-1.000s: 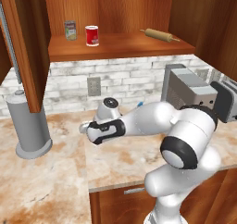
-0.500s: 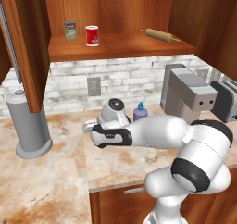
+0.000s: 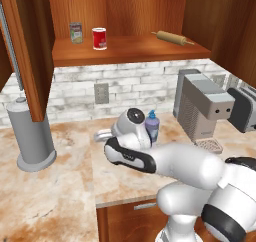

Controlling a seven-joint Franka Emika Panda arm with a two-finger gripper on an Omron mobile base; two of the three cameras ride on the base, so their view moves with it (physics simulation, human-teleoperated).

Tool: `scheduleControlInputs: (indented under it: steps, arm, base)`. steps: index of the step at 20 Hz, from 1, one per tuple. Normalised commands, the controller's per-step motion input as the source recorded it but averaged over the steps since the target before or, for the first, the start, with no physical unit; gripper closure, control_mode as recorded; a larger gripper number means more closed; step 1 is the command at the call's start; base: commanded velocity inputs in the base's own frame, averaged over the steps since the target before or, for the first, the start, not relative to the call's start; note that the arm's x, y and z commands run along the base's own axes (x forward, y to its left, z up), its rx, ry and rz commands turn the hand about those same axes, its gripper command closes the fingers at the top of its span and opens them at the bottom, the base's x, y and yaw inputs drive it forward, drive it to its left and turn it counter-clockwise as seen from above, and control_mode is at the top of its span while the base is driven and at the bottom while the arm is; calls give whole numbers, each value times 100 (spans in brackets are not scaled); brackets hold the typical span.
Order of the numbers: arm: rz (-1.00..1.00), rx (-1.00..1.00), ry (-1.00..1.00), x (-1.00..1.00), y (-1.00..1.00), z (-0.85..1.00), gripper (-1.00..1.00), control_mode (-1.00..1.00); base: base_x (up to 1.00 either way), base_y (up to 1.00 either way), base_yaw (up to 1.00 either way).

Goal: Pick the cans from the counter and place them in their designated side in the cabinet.

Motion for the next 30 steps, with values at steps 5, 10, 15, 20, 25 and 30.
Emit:
scheduleControlInputs:
  steps: [5,10,15,20,25,30]
  arm:
    - [1,2,-8,-30,-11,32,100,-100]
    - [1,3,-7,-26,-10,38,100,-100]
    - [1,3,-5,-25,-15,45,100,-100]
    - [0,1,-2,-24,-9,50,100,-100]
    - [0,1,-1,-32,-12,54,100,-100]
    - [0,2,0,-46,-17,41,100,-100]
  base:
    - [0,0,0]
    - [0,0,0]
    - [0,0,0]
    - [0,0,0]
    - [0,0,0]
    - [0,0,0]
